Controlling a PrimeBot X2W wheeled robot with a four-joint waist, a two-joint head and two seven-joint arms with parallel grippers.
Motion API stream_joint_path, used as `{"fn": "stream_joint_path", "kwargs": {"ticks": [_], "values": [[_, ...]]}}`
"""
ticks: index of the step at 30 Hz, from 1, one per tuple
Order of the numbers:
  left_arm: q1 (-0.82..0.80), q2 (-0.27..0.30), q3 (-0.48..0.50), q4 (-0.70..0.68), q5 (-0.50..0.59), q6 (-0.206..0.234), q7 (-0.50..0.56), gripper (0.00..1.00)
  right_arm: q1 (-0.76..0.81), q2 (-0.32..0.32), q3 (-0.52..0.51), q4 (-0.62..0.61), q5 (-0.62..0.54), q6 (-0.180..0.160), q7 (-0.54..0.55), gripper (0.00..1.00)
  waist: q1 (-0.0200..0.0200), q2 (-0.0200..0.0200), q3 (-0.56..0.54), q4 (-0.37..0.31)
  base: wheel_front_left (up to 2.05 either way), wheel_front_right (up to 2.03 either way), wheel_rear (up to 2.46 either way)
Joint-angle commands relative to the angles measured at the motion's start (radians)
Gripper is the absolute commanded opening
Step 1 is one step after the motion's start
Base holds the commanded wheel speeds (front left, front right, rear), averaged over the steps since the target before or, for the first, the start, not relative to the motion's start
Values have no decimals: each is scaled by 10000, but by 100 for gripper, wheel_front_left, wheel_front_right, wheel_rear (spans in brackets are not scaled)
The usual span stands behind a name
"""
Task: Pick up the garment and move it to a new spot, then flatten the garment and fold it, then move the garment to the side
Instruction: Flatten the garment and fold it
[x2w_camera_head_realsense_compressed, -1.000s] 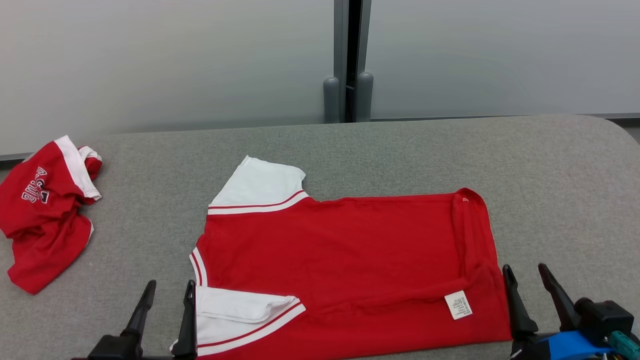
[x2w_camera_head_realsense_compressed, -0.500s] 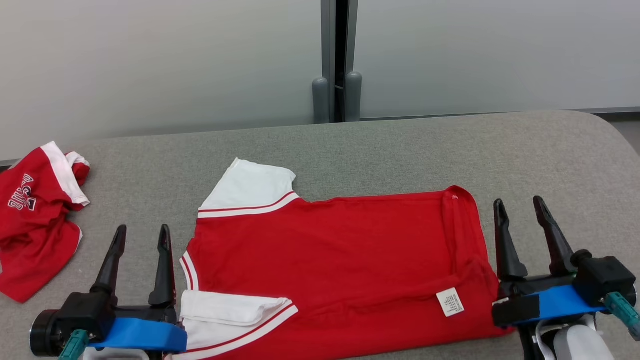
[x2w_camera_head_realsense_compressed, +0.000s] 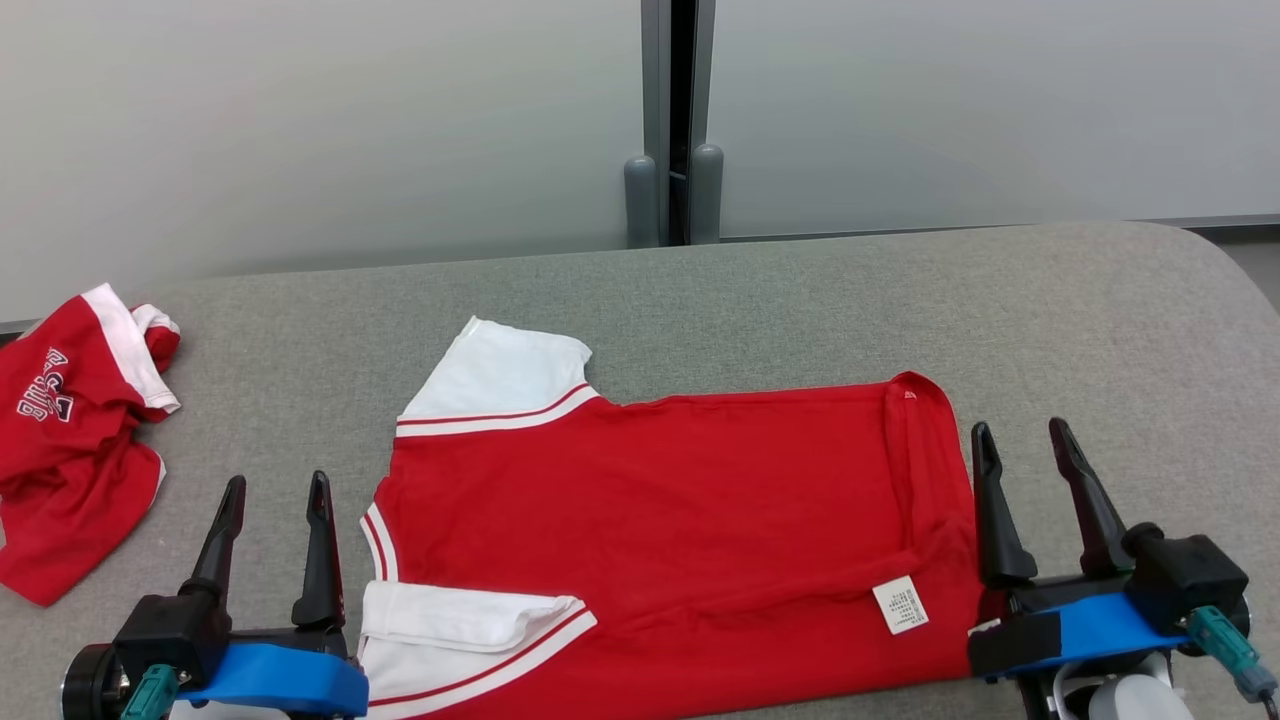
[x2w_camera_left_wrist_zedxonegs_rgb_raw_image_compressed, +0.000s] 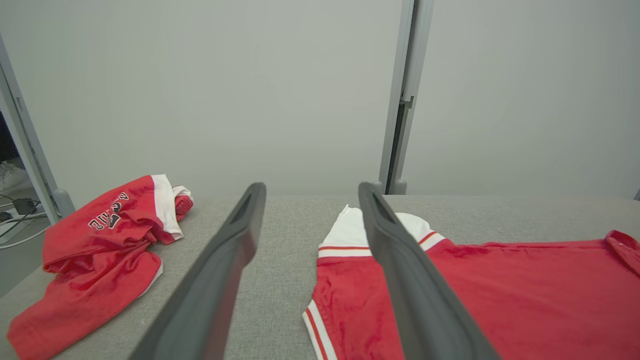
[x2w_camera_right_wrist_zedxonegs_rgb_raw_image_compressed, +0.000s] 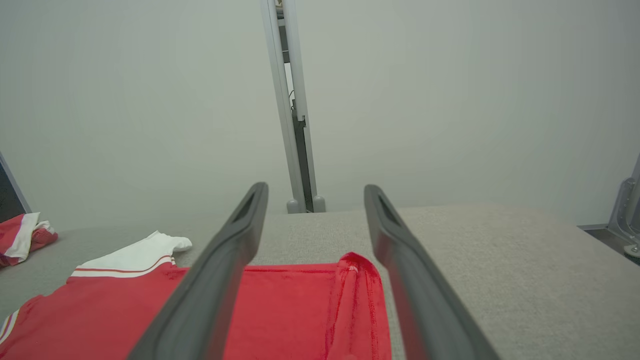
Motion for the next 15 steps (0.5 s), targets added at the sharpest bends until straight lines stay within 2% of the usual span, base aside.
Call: {"fn": "stream_joint_path", "kwargs": {"ticks": [1,9,15], "values": [[46,10,62,60,55,-51,-30,100,127,55,-16,99,-77,-4,-40,100,-1,0,-26,11,0,0,0],[57,-43,169,269,127,-121,-30,100,144,104,-54,472,-196,-4,-41,100,-1,0,-87,14,0,0,0],[-698,16,149,541,198,-239,-30,100,-357,-60,-148,720,-339,-4,-41,100,-1,0,132,18,0,0,0]]}}
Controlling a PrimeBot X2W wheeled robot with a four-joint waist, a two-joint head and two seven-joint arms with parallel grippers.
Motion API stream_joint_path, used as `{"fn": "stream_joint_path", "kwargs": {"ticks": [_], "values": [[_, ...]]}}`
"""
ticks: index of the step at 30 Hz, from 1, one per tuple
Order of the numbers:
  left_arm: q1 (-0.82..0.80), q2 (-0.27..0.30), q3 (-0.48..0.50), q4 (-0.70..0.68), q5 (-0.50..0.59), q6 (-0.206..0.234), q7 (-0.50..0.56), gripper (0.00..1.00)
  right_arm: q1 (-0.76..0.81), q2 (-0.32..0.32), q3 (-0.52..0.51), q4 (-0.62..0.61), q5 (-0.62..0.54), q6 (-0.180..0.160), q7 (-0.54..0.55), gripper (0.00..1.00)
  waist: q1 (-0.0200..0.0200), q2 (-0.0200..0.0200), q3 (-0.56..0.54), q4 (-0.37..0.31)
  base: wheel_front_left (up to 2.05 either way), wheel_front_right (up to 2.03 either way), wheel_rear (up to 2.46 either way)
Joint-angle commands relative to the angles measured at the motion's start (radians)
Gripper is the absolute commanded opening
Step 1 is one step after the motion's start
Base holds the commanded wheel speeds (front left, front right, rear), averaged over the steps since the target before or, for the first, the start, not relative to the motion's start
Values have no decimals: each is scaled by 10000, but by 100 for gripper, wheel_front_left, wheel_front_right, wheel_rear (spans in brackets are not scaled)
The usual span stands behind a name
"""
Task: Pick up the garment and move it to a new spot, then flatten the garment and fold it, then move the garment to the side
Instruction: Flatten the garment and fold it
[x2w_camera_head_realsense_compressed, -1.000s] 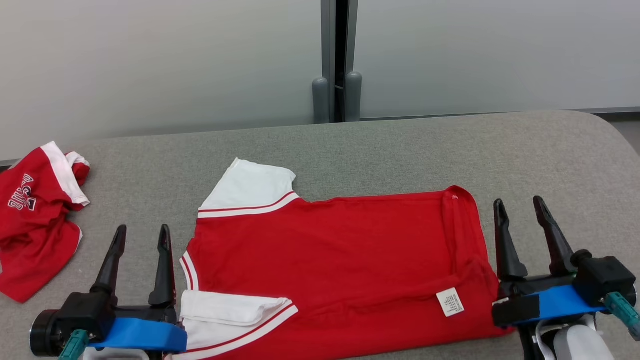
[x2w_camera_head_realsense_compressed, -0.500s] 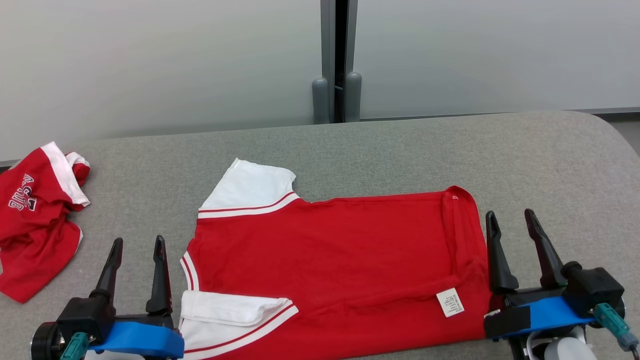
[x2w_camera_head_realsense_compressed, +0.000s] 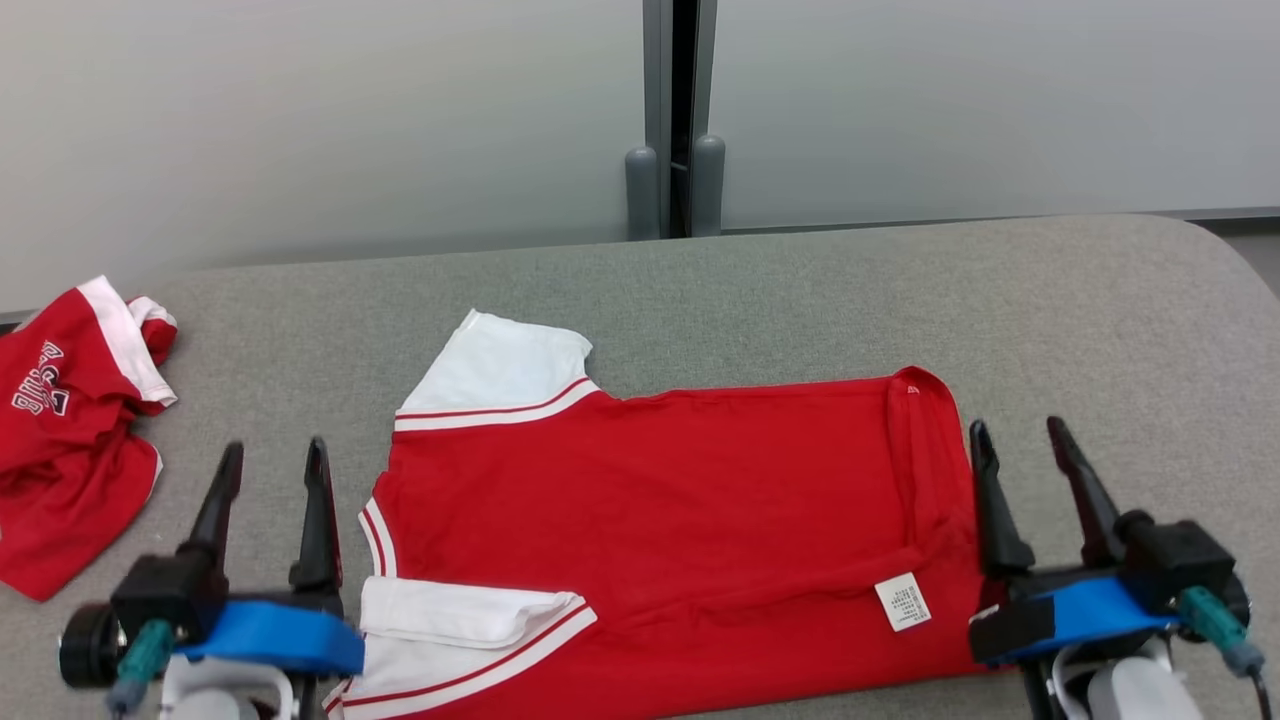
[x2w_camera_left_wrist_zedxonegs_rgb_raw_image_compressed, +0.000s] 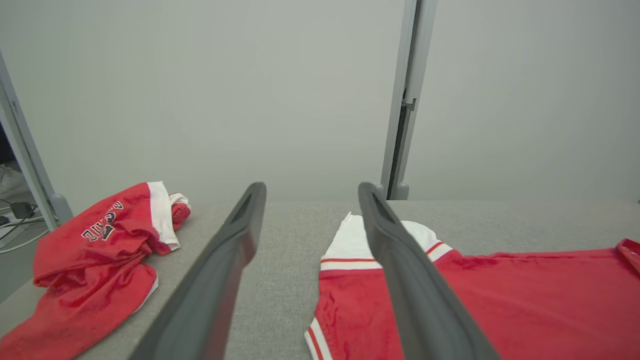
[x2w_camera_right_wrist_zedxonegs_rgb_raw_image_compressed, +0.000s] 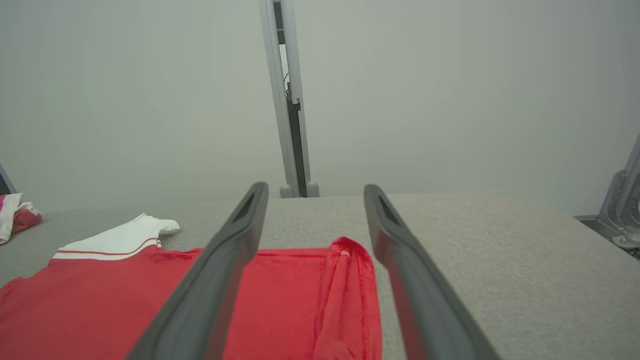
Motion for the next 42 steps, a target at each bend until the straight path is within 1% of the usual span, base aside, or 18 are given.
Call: {"fn": "stream_joint_path", "kwargs": {"ticks": [1,6,12,18,24,32,38,39,40,42], "values": [[-406,168,-10,112,94,-77,-30,100,-330,-151,-80,50,-55,-4,-41,100,-1,0,116,-12,0,0,0],[-1980,634,-201,646,200,-300,-29,100,-1307,-486,-245,443,-245,-4,-38,100,-1,0,602,-142,0,0,0],[-4286,1267,-834,1922,144,-505,156,100,-2737,-745,-182,936,-328,-4,37,100,-1,0,1508,-437,0,0,0],[-6293,1821,-1699,3164,54,-548,598,100,-3694,-817,22,1211,-249,-4,31,100,-1,0,2468,-825,0,0,0],[-7859,2381,-3056,4398,-465,-558,1214,100,-4244,-754,84,1429,-166,-4,8,100,-1,0,3355,-1191,0,0,0],[-9015,2944,-4961,5825,-1634,-560,2441,100,-4688,-668,159,1555,-124,-4,-24,100,-1,0,4056,-1554,0,0,0],[-9460,3298,-6256,6370,-2709,-550,3490,100,-4858,-694,158,1608,-91,-4,-36,100,-1,0,4294,-1676,0,0,0],[-9460,3298,-6256,6370,-2709,-550,3490,100,-4858,-694,158,1608,-91,-4,-36,100,-1,0,4294,-1676,0,0,0],[-9553,3393,-6575,6501,-3011,-550,3752,100,-4922,-694,158,1588,-78,-4,-38,100,-1,0,4357,-1713,0,0,0],[-9612,3508,-6846,6640,-3295,-550,4010,100,-4944,-679,158,1575,-67,-4,-39,100,-1,0,4432,-1754,0,0,0]]}}
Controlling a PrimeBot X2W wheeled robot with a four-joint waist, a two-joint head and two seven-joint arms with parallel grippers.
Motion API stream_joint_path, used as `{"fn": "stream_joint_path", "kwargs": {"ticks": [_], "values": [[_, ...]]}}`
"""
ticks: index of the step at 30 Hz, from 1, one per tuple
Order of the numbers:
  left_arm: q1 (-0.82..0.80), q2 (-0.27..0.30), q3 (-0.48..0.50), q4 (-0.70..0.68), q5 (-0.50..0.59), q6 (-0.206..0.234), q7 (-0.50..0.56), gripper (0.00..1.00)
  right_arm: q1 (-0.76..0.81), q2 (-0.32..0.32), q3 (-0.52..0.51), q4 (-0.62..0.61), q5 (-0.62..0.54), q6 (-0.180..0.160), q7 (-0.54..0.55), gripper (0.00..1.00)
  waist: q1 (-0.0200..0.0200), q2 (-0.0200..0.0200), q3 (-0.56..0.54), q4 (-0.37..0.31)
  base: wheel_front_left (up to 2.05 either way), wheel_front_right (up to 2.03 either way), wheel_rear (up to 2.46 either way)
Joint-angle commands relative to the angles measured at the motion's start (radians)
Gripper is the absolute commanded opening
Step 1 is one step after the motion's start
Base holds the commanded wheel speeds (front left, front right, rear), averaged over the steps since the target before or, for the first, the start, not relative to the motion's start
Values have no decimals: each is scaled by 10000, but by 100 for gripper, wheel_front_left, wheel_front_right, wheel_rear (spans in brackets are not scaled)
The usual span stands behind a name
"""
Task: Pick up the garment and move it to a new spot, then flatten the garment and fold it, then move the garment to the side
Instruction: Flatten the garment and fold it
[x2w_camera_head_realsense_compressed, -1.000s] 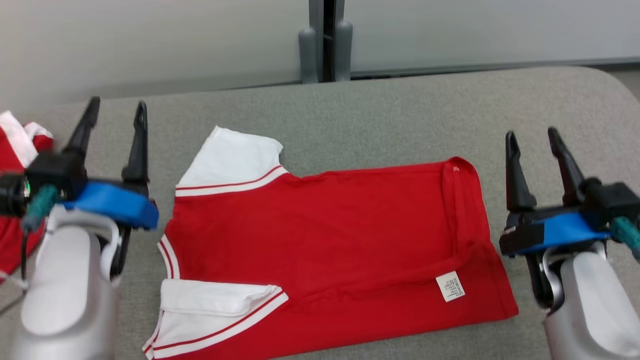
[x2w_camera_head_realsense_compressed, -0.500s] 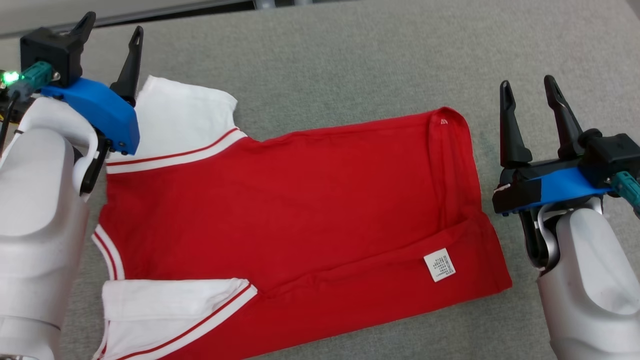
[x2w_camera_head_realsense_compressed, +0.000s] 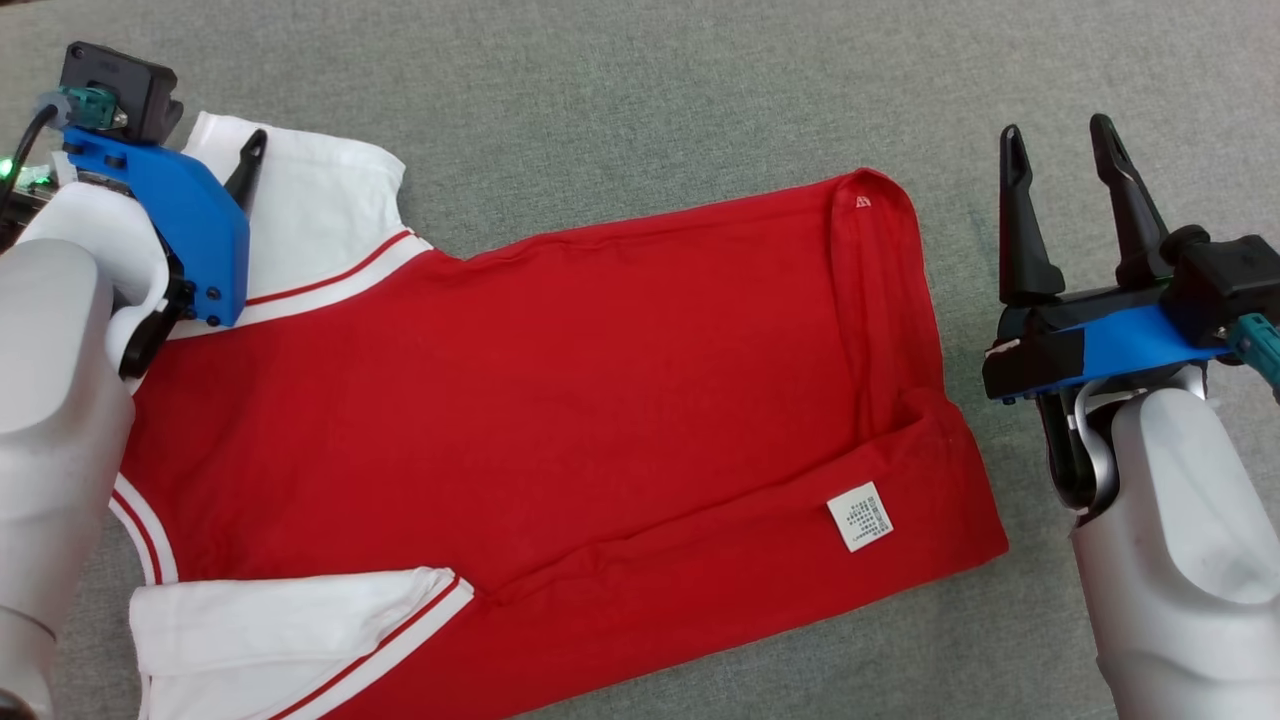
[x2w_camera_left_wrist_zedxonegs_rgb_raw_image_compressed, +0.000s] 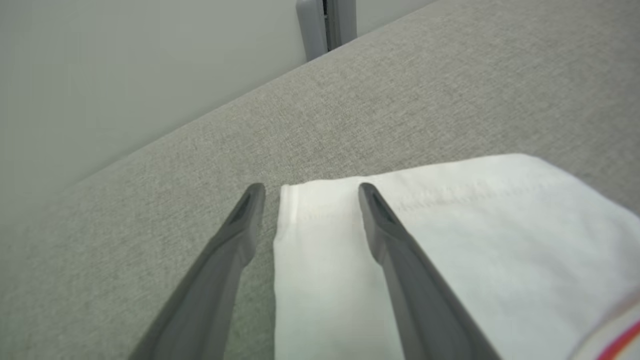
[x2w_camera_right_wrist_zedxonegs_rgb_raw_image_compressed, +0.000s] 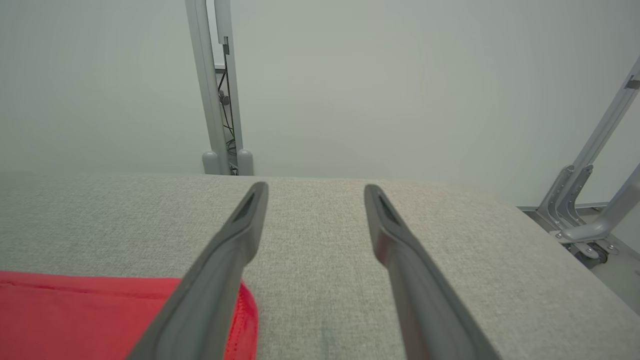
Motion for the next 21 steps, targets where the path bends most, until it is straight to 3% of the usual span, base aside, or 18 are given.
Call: {"fn": "stream_joint_path", "kwargs": {"ticks": [1,10,11,12,13,14,21], "values": [[-118,133,-238,121,-278,-11,204,100,-190,35,18,-6,53,-4,-41,100,-1,0,91,-56,0,0,0],[-289,323,-1081,548,-1153,-12,897,100,-339,20,124,91,76,-4,-43,100,-1,0,324,-154,0,0,0],[-320,301,-1305,598,-1343,-12,1057,60,-387,-25,186,160,66,-4,-43,100,-1,0,339,-146,0,0,0],[-320,301,-1305,598,-1343,-12,1057,60,-387,-25,186,160,66,-4,-43,100,-1,0,339,-146,0,0,0],[-332,309,-1393,597,-1430,-12,1060,22,-417,-59,240,205,63,-4,-43,100,-1,0,335,-139,0,0,0],[-361,311,-1478,595,-1506,-12,1005,0,-464,-99,329,263,96,-4,-13,100,-1,0,324,-131,0,0,0],[-597,340,-1968,544,-1858,0,529,0,-679,-510,1175,369,472,-4,807,100,-1,0,116,-15,0,0,0]]}}
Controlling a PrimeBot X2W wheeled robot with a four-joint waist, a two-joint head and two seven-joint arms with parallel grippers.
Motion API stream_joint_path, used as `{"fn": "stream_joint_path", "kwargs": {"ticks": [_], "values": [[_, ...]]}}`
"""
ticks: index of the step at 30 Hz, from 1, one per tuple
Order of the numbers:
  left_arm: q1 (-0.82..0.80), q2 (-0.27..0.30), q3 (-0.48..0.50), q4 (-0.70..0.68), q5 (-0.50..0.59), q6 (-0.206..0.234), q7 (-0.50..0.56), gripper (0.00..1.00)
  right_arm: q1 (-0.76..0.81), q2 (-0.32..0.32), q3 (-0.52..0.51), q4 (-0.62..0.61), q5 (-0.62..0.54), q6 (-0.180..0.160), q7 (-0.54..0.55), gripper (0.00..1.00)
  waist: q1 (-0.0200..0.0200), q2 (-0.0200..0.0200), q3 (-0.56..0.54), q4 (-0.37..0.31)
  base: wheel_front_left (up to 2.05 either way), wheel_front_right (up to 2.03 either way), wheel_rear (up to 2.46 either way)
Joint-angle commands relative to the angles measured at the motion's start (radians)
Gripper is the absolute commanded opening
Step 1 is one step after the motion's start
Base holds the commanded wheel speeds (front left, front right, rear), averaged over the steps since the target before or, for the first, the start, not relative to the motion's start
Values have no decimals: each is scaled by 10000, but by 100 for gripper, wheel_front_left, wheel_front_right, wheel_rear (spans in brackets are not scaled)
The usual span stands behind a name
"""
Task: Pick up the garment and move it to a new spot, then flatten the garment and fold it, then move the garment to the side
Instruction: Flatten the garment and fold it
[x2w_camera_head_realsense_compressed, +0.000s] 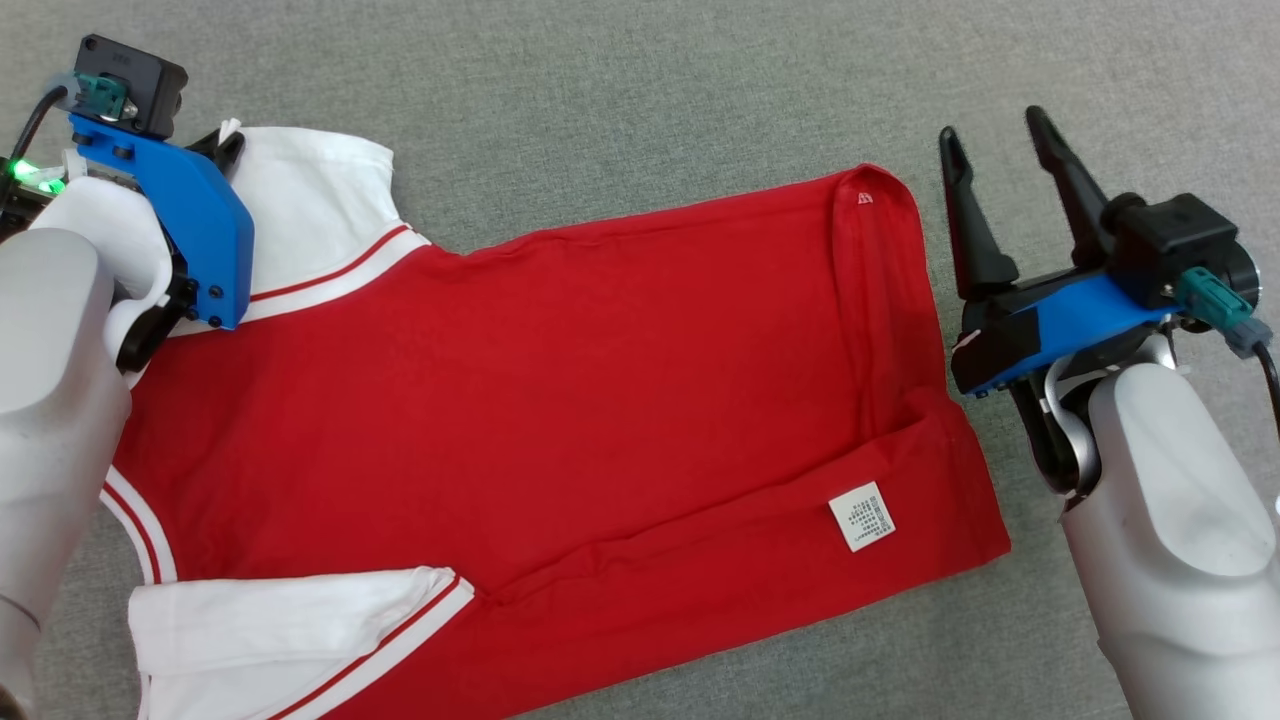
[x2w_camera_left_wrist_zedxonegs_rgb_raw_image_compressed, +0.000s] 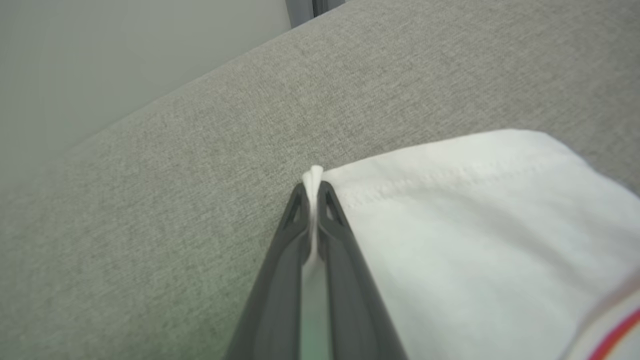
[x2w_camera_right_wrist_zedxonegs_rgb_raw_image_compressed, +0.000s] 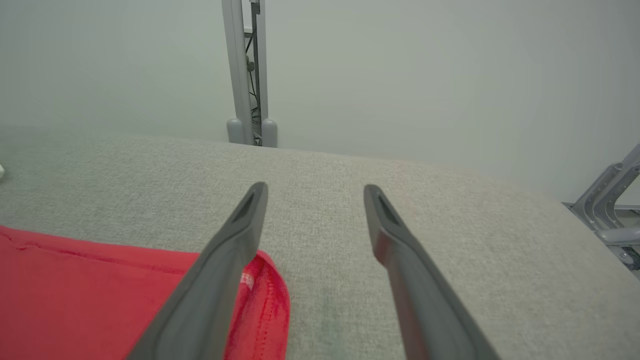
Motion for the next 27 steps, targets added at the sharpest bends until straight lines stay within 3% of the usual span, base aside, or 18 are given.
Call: {"fn": "stream_joint_path", "kwargs": {"ticks": [1,13,21,22,23,24,25,27], "values": [[-4,73,-108,81,-61,15,-62,0,-137,-119,192,-38,99,-4,153,100,0,0,-57,44,0,0,0],[-416,-172,-746,134,-578,15,-678,0,-530,-821,1695,403,469,-4,2307,100,0,0,-28,425,0,0,0],[-549,-359,-1093,311,-886,13,-1015,0,-827,-987,2006,1216,497,-4,2860,100,0,0,16,639,0,0,0],[-566,-375,-1128,328,-944,13,-1059,0,-845,-1002,1997,1316,532,-4,2863,53,0,0,12,658,0,0,0],[-583,-384,-1165,346,-970,15,-1114,0,-857,-998,1974,1425,551,-5,2867,35,0,0,6,675,0,0,0],[-601,-399,-1207,363,-1008,13,-1146,0,-871,-1004,1962,1535,578,-5,2855,6,0,0,-1,693,0,0,0],[-613,-408,-1245,383,-1042,13,-1197,0,-893,-1035,1953,1637,595,-5,2819,0,0,0,-11,712,0,0,0],[-636,-425,-1333,412,-1121,13,-1279,0,-965,-1065,1866,1780,646,-5,2649,0,0,0,-30,747,0,0,0]]}}
